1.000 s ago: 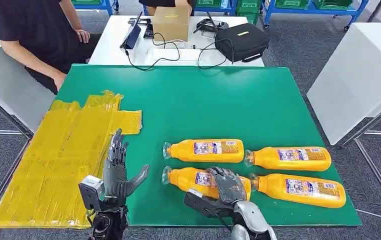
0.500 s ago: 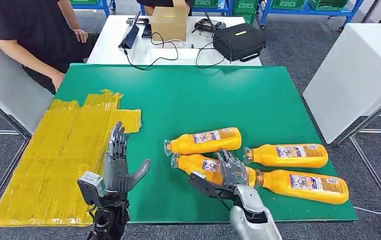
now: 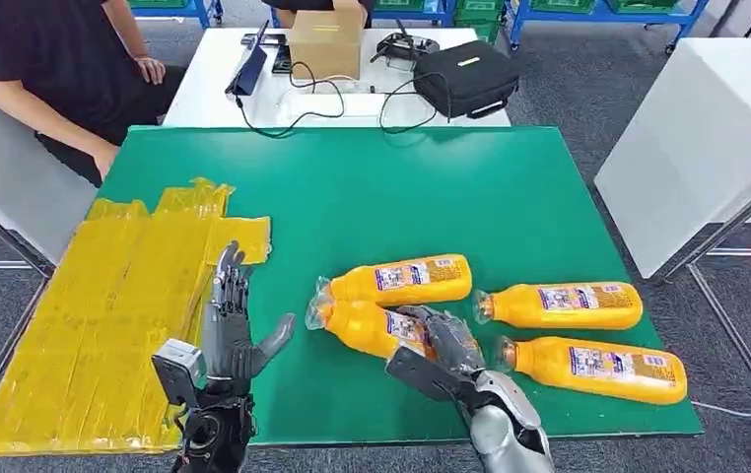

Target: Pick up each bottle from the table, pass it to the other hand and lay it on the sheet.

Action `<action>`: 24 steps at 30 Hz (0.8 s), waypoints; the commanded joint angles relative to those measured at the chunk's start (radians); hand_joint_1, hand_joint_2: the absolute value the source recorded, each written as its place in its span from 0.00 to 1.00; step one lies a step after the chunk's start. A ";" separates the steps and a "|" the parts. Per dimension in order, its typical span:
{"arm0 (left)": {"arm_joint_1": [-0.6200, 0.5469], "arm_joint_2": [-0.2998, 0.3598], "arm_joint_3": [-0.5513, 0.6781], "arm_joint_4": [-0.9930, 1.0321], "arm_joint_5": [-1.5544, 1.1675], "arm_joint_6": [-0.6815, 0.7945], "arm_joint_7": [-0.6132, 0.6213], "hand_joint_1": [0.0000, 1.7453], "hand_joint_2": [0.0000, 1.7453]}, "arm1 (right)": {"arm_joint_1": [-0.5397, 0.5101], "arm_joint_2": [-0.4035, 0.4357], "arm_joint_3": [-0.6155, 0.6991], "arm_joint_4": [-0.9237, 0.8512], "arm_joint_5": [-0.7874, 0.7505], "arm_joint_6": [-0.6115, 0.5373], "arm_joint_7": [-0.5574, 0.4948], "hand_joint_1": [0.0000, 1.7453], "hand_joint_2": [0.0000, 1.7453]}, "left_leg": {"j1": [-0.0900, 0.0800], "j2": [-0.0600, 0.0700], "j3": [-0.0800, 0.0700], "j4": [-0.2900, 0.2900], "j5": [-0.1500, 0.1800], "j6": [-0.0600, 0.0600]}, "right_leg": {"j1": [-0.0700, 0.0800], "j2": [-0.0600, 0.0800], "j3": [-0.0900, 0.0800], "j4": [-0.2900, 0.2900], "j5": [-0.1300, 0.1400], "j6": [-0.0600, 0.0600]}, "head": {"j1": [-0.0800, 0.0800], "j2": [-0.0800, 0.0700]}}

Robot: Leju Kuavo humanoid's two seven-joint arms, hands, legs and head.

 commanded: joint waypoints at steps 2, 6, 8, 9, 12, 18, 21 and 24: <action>0.020 0.024 0.026 0.052 -0.002 0.010 0.005 0.00 1.00 | 0.103 0.023 -0.007 -0.259 -0.152 0.047 -0.060 1.00 1.00 | 0.000 -0.002 -0.005 -0.001 -0.001 0.000 | 0.001 -0.002 -0.005 0.001 -0.002 -0.002 | 0.000 0.000; 0.019 0.024 0.026 0.051 -0.002 0.010 0.005 0.00 1.00 | 0.110 0.019 -0.008 -0.257 -0.150 0.043 -0.063 1.00 1.00 | 0.000 -0.003 -0.019 -0.001 0.000 0.001 | 0.001 -0.005 -0.017 0.001 -0.002 -0.004 | 0.000 0.000; 0.019 0.024 0.026 0.051 -0.002 0.010 0.005 0.00 1.00 | 0.110 0.019 -0.008 -0.257 -0.150 0.043 -0.063 1.00 1.00 | 0.000 -0.004 -0.022 -0.001 0.000 0.000 | 0.001 -0.004 -0.021 0.001 -0.001 -0.002 | 0.000 0.000; 0.019 0.024 0.026 0.051 -0.002 0.010 0.005 0.00 1.00 | 0.110 0.019 -0.008 -0.257 -0.150 0.043 -0.063 1.00 1.00 | -0.001 -0.005 -0.020 -0.002 -0.001 0.002 | 0.001 -0.006 -0.019 0.001 -0.003 -0.004 | 0.001 0.000; 0.019 0.024 0.026 0.051 -0.002 0.010 0.005 0.00 1.00 | 0.110 0.019 -0.008 -0.257 -0.150 0.043 -0.063 1.00 1.00 | -0.001 -0.005 -0.020 -0.002 -0.001 0.002 | 0.001 -0.006 -0.019 0.001 -0.003 -0.004 | 0.001 0.000; -0.040 0.008 0.024 0.105 0.106 -0.062 0.044 0.00 1.00 | -0.015 0.073 0.052 -0.247 -0.324 0.051 -0.120 1.00 1.00 | -0.001 -0.005 -0.024 -0.002 0.000 0.000 | -0.001 -0.006 -0.022 0.001 -0.002 -0.004 | 0.000 0.000; -0.042 0.010 0.018 0.111 0.109 -0.059 0.045 0.00 1.00 | -0.025 0.070 0.058 -0.238 -0.329 0.044 -0.112 1.00 1.00 | -0.001 -0.003 -0.030 -0.001 0.001 0.000 | 0.000 -0.004 -0.029 0.002 0.000 -0.003 | 0.000 0.000; -0.058 0.017 -0.001 0.142 0.175 -0.126 0.071 0.00 1.00 | -0.094 0.080 0.060 -0.181 -0.336 -0.014 -0.102 1.00 1.00 | 0.000 -0.005 -0.030 -0.001 0.002 -0.001 | 0.000 -0.005 -0.029 0.001 0.000 -0.002 | 0.000 0.000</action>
